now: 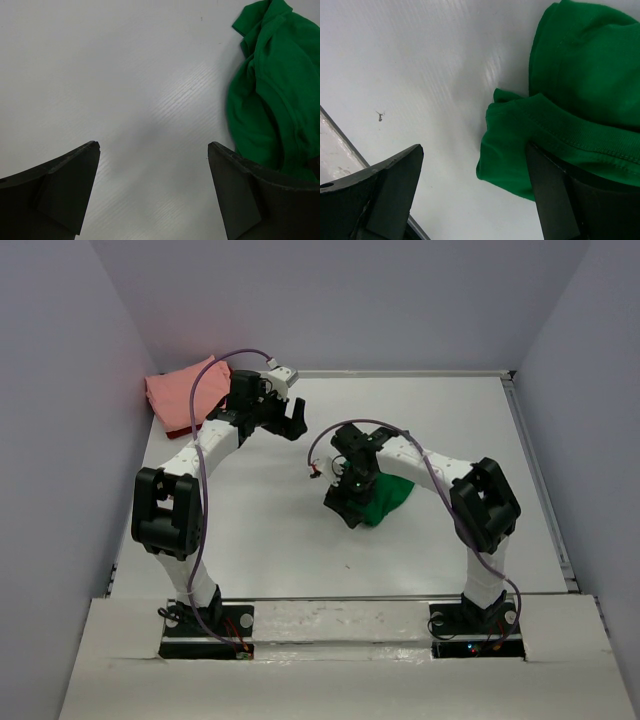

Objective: Fold and stack the t-shirts
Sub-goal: Flatten out the tshirt

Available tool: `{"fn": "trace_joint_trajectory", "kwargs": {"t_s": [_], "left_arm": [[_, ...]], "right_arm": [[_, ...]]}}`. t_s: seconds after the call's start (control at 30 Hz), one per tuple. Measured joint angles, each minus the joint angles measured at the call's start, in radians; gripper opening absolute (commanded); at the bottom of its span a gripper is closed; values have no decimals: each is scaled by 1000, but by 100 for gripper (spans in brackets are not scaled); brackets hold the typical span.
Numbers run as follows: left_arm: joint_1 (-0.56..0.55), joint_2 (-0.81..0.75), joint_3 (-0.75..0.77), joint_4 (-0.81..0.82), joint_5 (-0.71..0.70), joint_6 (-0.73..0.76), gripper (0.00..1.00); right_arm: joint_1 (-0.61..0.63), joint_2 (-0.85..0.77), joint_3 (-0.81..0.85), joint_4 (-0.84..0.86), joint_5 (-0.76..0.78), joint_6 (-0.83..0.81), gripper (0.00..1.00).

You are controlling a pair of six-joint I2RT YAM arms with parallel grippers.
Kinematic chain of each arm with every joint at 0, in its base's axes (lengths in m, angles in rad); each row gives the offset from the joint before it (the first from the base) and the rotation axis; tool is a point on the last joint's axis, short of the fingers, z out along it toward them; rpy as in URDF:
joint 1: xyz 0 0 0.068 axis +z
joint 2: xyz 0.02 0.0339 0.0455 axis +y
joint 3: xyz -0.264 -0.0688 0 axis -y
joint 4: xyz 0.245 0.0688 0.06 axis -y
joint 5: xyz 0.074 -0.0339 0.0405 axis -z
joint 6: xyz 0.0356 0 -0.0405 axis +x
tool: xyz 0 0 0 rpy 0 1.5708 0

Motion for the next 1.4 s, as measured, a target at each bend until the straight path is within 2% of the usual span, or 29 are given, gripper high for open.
{"fn": "trace_joint_trajectory", "kwargs": {"t_s": [0.37,0.73,0.87,0.9,0.97,1.03,1.07,1.1,1.17,1.4], "left_arm": [[0,0,0,0,8,0,99],[0,0,0,0,19,0,99],[0,0,0,0,24,0,99],[0,0,0,0,26,0,99],[0,0,0,0,27,0,99],[0,0,0,0,30,0,99],[0,0,0,0,31,0,99],[0,0,0,0,32,0,99],[-1,0,0,0,34,0,99],[-1,0,0,0,37,0,99]], "right_arm": [[0,21,-12,68,48,-1,87],[0,59,-58,159,122,-6,74],[0,58,-69,182,146,-11,56],[0,58,-70,186,152,-14,48],[0,58,-71,195,167,-19,42],[-1,58,-72,203,170,-19,26],[-2,58,-72,205,173,-23,21],[-2,58,-72,205,174,-19,9],[-1,58,-72,204,174,-22,1],[-1,60,-67,195,174,-21,0]]}}
